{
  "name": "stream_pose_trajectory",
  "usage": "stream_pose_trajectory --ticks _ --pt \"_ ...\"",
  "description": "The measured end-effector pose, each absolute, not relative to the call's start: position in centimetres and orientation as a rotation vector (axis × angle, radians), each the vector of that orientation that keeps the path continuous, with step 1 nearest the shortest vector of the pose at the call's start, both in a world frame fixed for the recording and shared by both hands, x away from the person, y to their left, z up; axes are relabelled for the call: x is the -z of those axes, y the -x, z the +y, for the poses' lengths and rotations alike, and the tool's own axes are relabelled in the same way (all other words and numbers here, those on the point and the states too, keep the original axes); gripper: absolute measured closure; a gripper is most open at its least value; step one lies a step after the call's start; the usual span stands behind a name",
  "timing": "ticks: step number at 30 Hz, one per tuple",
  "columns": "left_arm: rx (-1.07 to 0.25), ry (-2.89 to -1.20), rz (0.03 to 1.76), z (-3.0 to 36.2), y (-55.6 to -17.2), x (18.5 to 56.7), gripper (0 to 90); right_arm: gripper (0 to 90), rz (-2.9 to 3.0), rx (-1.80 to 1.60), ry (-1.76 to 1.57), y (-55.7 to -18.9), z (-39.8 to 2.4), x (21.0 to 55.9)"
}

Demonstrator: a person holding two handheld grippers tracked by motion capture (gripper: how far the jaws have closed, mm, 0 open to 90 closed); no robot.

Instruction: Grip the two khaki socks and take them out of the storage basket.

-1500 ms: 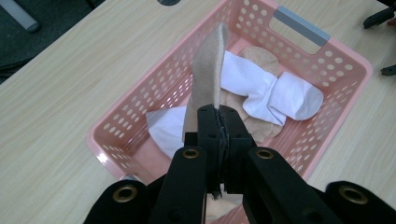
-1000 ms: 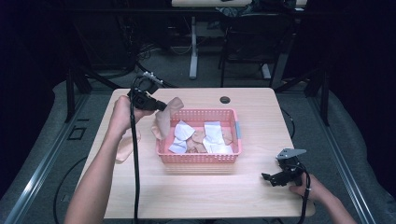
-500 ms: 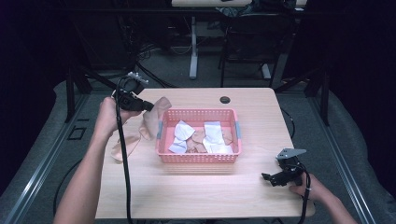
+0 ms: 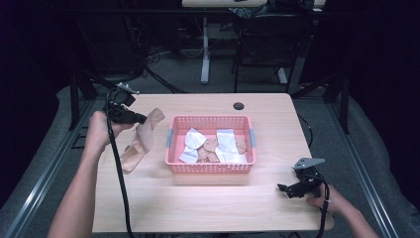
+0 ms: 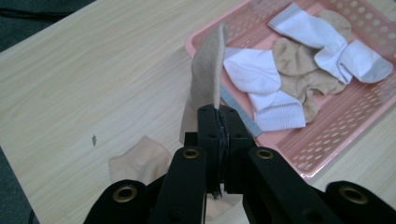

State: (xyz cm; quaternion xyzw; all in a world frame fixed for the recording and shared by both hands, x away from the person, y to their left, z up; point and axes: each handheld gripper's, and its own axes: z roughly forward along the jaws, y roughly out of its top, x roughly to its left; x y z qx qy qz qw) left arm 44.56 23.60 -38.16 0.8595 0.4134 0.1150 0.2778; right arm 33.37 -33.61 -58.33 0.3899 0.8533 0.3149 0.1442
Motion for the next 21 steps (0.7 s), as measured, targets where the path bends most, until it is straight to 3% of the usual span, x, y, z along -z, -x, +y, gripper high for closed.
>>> stream_pose_trajectory --ticks 21 --pt "-0.175 -2.291 1.336 26.5 -47.2 46.0 88.3 0.0 2.457 -0.909 -1.129 -33.3 -33.6 58.3"
